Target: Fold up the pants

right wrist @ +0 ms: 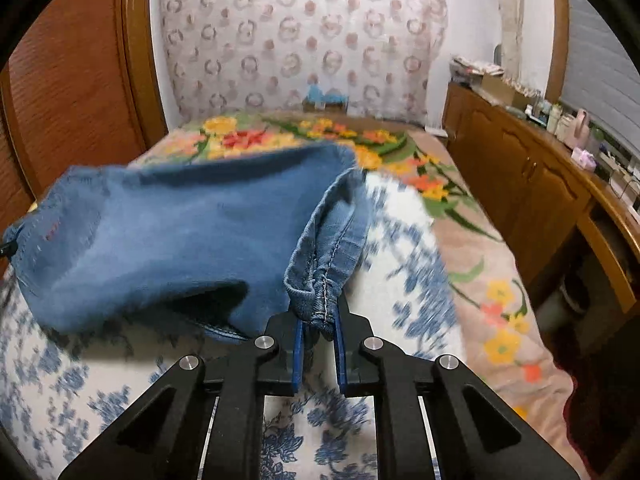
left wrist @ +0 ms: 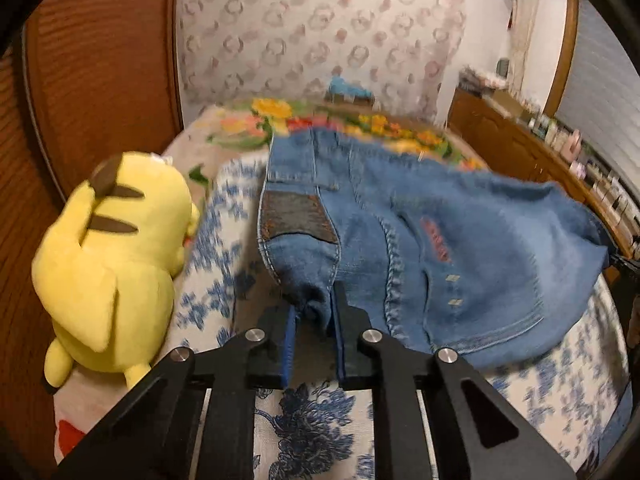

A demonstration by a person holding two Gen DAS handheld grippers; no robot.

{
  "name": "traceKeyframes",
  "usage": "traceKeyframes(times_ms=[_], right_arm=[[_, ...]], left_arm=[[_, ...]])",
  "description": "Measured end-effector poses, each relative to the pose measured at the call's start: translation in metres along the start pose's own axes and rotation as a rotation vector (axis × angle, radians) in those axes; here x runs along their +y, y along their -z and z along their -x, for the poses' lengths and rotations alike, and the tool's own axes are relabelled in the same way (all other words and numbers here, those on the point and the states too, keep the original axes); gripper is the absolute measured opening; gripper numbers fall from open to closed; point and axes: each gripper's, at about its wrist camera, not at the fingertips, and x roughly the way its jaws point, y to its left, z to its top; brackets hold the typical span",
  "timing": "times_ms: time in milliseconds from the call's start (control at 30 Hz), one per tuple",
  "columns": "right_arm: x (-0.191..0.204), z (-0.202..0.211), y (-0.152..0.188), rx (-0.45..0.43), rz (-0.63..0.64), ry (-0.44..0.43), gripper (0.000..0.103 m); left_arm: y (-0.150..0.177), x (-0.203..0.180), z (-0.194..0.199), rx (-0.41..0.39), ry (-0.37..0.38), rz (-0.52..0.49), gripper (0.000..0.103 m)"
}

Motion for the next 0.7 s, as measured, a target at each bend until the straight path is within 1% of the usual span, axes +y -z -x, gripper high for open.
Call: traceKeyframes(times_ms=[100,133,267,433,533,700], right_arm=[[-0.003,0.014,-0.009,-0.032,0.016,0.013,0.012],[-0.002,0.018,-0.010,-0.042,0.021,0.019,0.012],[0.000,0.041,-0.007,-0.064,0.044,0.014,0.012],[-0.005,0.062,0.022,-0.066,0.048,-0.012,0.012],[-0.015,0.084,0.043,-0.060,-0.002,-0.050,0.012],[-0.025,0.116,0.075,-0.059,-0.023,-0.101,0.012]], left_arm=[[-0.006,-0.005,0.023,-0.047,0.000,-0.012,0.015],[-0.006,-0.005,0.027,-0.047,0.004,-0.015,0.015],[0.007,-0.006,0.054,-0.073,0.012,-0.019,0.015],[0.035,0.001,0.085,-0.071,0.022,-0.003,0.015],[0.058,0.002,0.107,-0.051,0.038,-0.009,0.015],[0.090,0.001,0.120,-0.011,0.040,-0.026,0.015]])
